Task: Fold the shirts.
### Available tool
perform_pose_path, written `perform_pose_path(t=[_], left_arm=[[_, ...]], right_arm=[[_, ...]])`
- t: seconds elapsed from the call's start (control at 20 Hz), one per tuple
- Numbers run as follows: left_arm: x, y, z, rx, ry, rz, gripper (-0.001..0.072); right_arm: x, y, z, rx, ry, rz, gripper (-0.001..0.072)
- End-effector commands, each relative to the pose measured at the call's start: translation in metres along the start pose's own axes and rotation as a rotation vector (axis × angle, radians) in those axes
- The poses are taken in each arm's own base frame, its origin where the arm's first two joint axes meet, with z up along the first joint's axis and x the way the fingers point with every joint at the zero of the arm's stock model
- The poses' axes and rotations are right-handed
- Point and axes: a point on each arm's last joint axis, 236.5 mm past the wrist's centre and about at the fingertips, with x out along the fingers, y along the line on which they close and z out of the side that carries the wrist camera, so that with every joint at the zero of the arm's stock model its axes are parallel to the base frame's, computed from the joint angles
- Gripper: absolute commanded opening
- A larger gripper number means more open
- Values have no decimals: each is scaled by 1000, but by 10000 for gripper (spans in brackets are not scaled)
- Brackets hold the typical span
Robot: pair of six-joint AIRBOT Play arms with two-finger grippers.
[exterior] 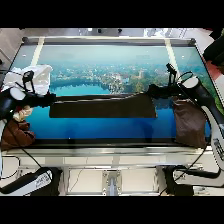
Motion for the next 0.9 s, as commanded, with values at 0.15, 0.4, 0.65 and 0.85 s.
perform_pose_path(t=[0.15, 0.4, 0.65, 0.85], left_arm=[[57, 19, 14, 139, 37, 193, 10], [62, -2, 36, 168, -64, 160, 460], [44, 2, 38, 123, -70, 169, 514], [-6, -11, 65, 131, -200, 152, 506]], right_arm=[[68, -51, -2, 62, 89, -40, 15], [74, -58, 9, 59, 41, -55, 21], [44, -23, 23, -5, 65, 13, 386], [-41, -26, 55, -179, 4, -145, 385]])
